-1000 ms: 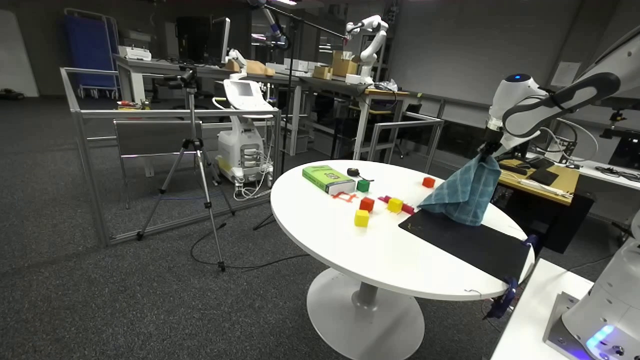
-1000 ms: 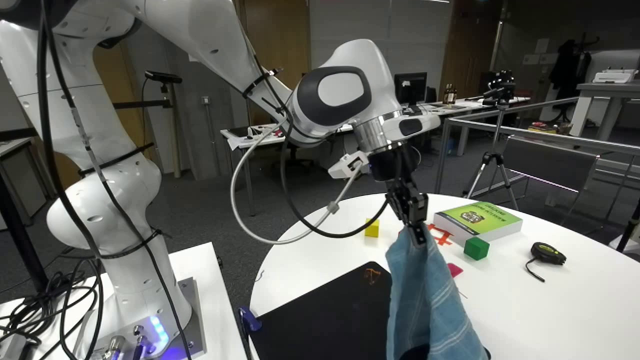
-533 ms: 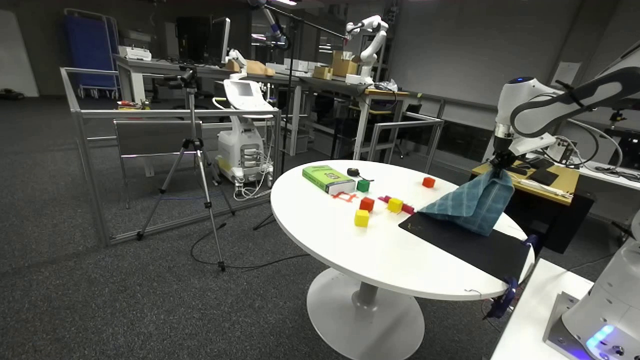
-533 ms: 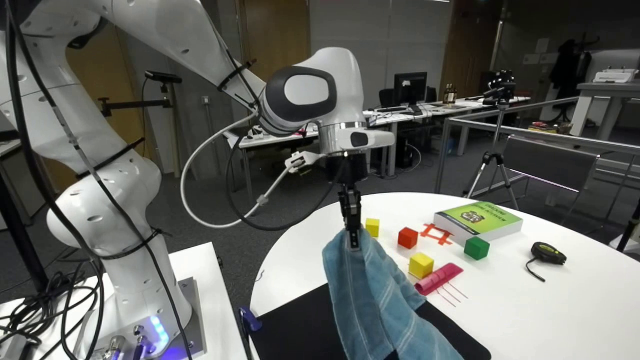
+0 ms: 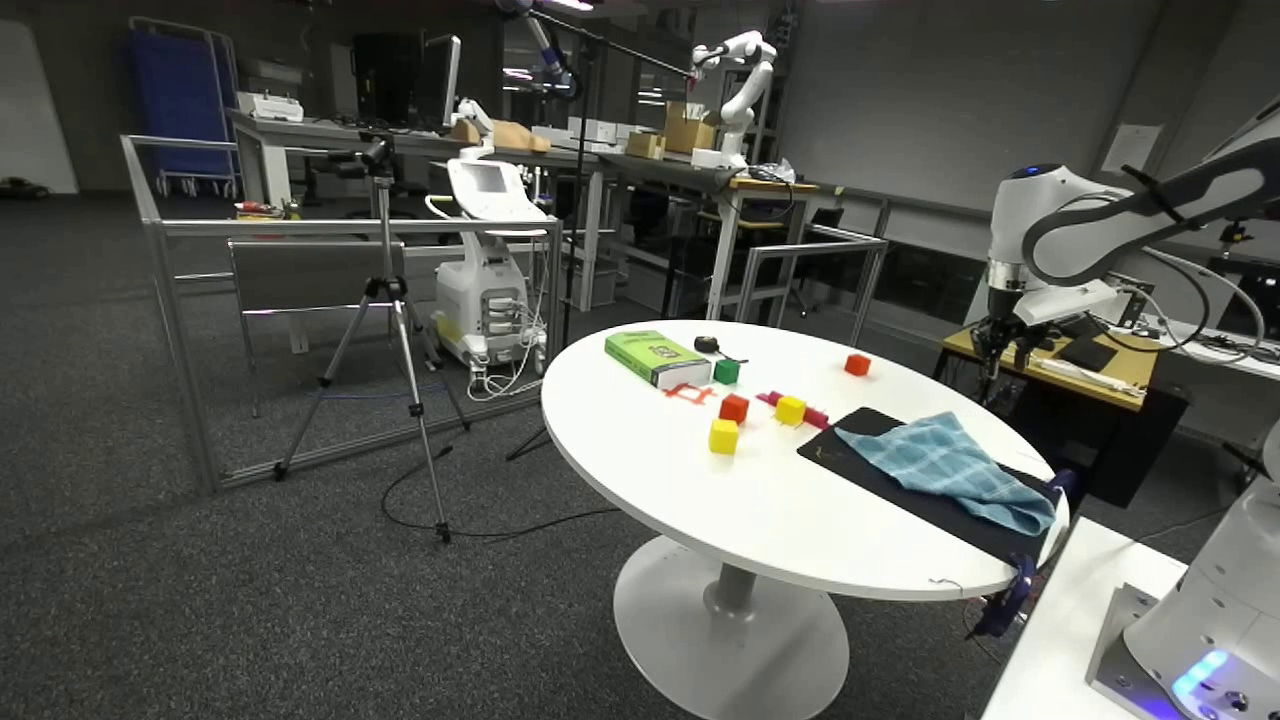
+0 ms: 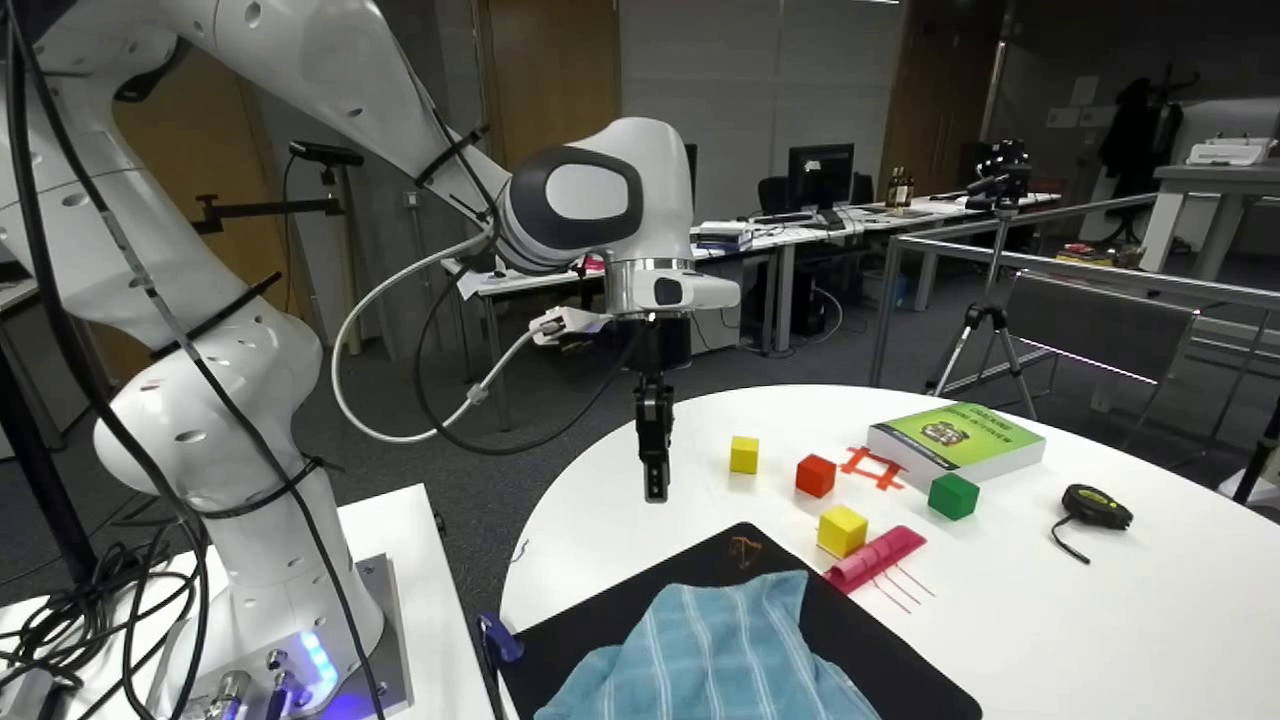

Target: Unfold the kitchen towel

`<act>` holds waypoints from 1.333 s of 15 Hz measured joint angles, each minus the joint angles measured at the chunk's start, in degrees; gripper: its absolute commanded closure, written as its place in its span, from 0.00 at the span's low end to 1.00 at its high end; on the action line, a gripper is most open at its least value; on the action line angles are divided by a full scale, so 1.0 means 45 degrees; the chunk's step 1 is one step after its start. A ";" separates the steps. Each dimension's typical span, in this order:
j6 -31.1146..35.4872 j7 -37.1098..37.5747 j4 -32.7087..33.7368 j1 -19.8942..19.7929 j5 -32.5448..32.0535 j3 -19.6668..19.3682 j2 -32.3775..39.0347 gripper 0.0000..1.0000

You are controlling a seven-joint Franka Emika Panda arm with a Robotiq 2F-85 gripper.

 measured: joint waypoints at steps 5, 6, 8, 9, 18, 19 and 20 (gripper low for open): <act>0.0006 0.0683 -0.0040 -0.0132 0.0057 -0.0017 -0.0004 0.00; 0.0006 0.0918 -0.0040 -0.0145 0.0179 -0.0056 -0.0013 0.00; 0.0006 0.1385 -0.0040 -0.0189 0.0542 -0.0127 -0.0075 0.00; 0.0006 0.1546 -0.0040 -0.0243 0.0732 -0.0142 -0.0145 0.00; -0.1821 0.0751 -0.0049 -0.0470 0.2144 -0.0485 -0.2382 0.00; -0.1828 0.0447 -0.0052 -0.0467 0.2327 -0.0516 -0.2577 0.00; -0.1828 0.0147 -0.0052 -0.0462 0.2612 -0.0546 -0.2739 0.00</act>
